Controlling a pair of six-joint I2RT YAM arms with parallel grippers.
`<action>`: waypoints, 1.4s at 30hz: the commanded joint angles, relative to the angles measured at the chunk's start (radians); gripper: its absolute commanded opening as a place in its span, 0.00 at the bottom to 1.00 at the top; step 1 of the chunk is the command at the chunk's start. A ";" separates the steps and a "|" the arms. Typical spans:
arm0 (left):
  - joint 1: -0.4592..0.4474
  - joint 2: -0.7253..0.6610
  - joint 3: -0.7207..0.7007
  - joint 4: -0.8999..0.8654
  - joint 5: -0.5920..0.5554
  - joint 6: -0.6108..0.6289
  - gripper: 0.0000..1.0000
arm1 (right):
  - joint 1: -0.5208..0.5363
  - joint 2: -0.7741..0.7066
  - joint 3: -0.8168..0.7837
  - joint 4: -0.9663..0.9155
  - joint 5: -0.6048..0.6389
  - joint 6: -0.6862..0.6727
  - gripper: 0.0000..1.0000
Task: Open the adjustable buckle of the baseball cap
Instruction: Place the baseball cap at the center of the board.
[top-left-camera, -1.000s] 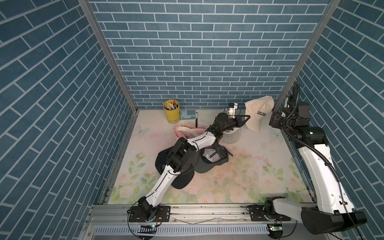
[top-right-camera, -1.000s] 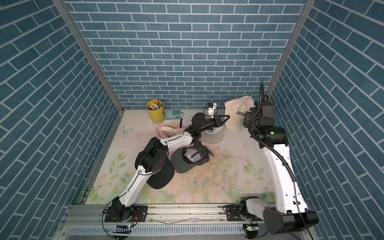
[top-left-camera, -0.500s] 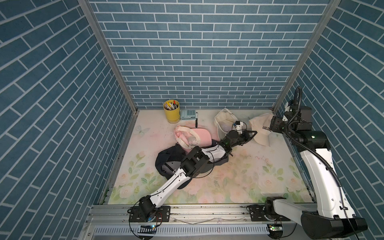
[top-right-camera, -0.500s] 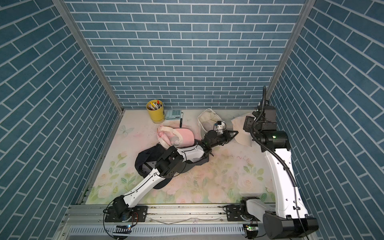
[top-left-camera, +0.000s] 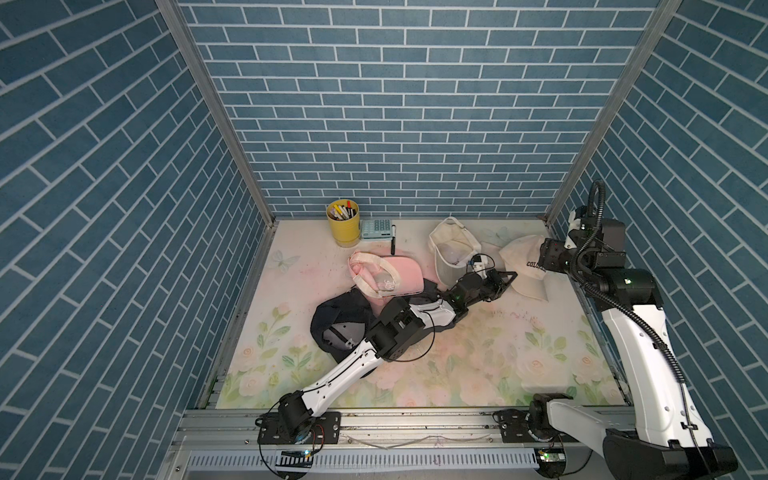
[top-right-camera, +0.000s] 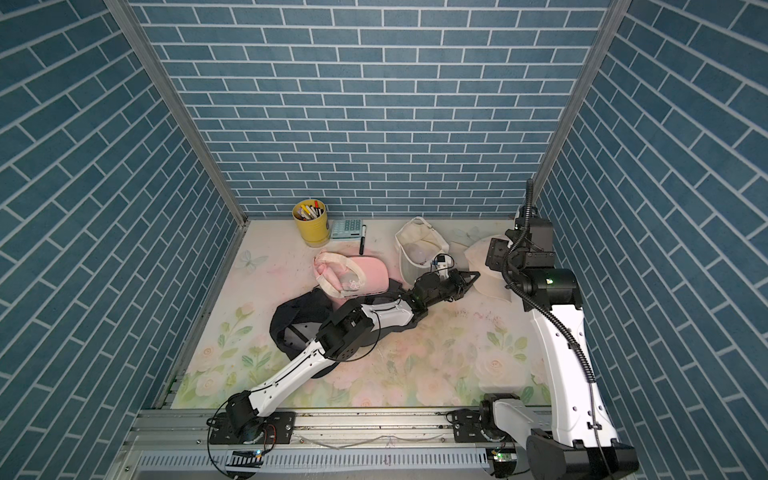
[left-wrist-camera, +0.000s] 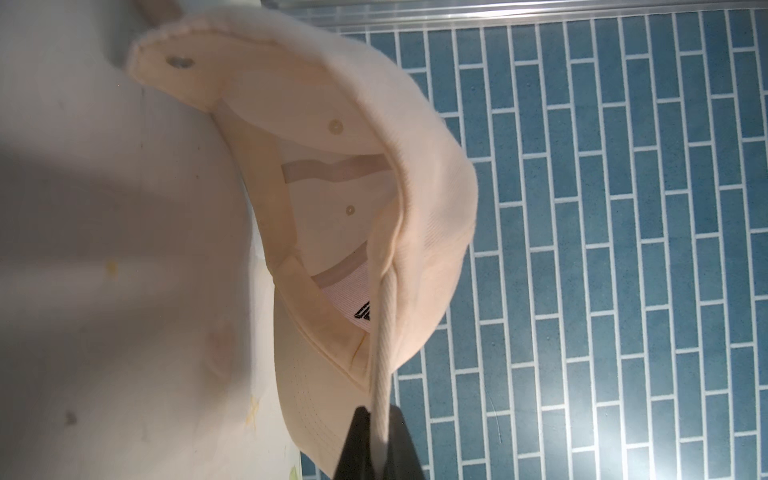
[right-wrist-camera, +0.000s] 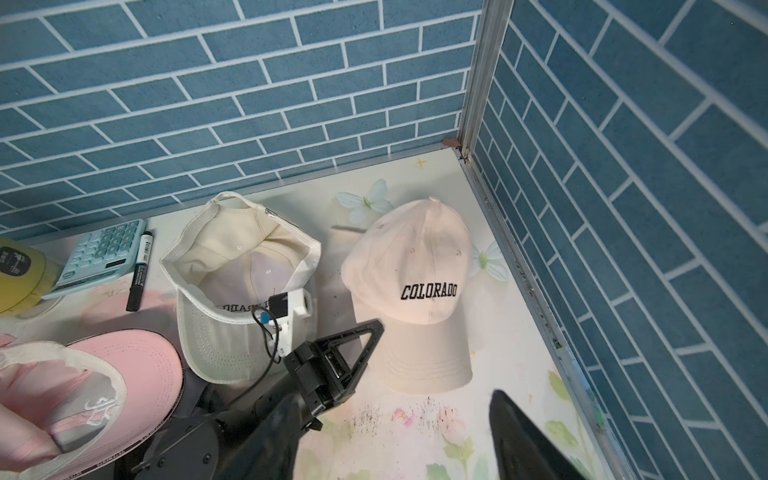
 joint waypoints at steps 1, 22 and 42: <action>-0.019 0.026 -0.034 0.045 0.000 -0.062 0.00 | -0.004 -0.019 -0.017 -0.011 -0.016 0.021 0.71; -0.032 -0.422 -0.452 -0.447 -0.071 0.100 1.00 | -0.003 0.013 -0.074 0.062 -0.068 0.036 0.71; 0.032 -0.774 -0.422 -0.997 -0.440 0.659 0.98 | 0.005 0.229 -0.043 0.091 -0.300 0.025 0.67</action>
